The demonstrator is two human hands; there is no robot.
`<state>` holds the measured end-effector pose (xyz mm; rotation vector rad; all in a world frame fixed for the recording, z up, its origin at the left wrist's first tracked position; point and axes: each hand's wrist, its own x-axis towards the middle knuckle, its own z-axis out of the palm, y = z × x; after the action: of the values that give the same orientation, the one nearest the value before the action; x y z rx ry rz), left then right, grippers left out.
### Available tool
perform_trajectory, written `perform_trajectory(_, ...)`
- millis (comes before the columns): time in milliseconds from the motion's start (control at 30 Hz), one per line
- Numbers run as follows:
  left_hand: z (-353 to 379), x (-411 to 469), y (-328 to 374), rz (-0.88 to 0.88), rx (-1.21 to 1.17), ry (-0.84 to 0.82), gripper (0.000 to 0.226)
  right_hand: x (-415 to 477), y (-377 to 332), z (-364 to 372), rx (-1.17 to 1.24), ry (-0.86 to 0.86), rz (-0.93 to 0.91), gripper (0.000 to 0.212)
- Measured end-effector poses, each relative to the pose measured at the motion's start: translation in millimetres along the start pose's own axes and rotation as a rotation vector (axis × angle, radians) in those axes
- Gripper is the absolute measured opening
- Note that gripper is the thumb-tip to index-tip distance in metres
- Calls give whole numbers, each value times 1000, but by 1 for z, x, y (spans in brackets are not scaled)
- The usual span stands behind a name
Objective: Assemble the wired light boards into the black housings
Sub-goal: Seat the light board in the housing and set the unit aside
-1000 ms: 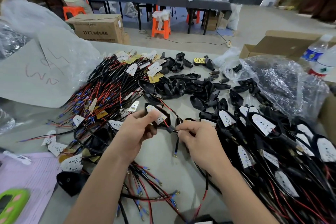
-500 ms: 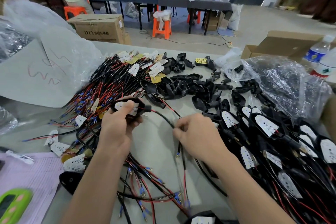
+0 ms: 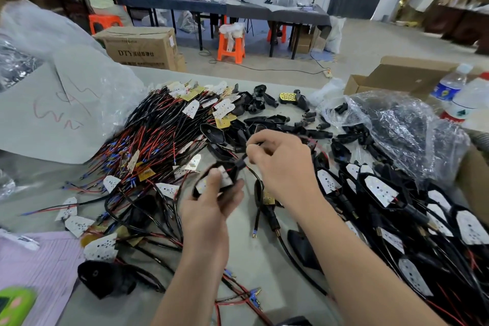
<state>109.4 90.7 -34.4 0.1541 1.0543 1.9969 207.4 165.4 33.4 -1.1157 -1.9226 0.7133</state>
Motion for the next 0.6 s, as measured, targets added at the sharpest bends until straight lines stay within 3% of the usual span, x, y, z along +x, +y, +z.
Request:
perform_trajectory(100, -13, -4, -20, -126, 373, -192, 16, 6, 12, -13, 22, -27, 56, 17)
perform_trajectory(200, -25, 0, -22, -134, 863, -342, 20, 3, 24, -18, -67, -202, 115, 25)
perform_trajectory(300, -19, 12, -12, -98, 781, -200, 17, -11, 36, -12, -136, -379, 172, 28)
perform_trajectory(433, 11, 34, -5, -136, 748, -286, 32, -34, 42, -2, -115, -484, 117, 35)
perform_trajectory(600, 42, 68, 7, -185, 571, -249, 18, -58, 50, 6, -116, -575, 166, 39)
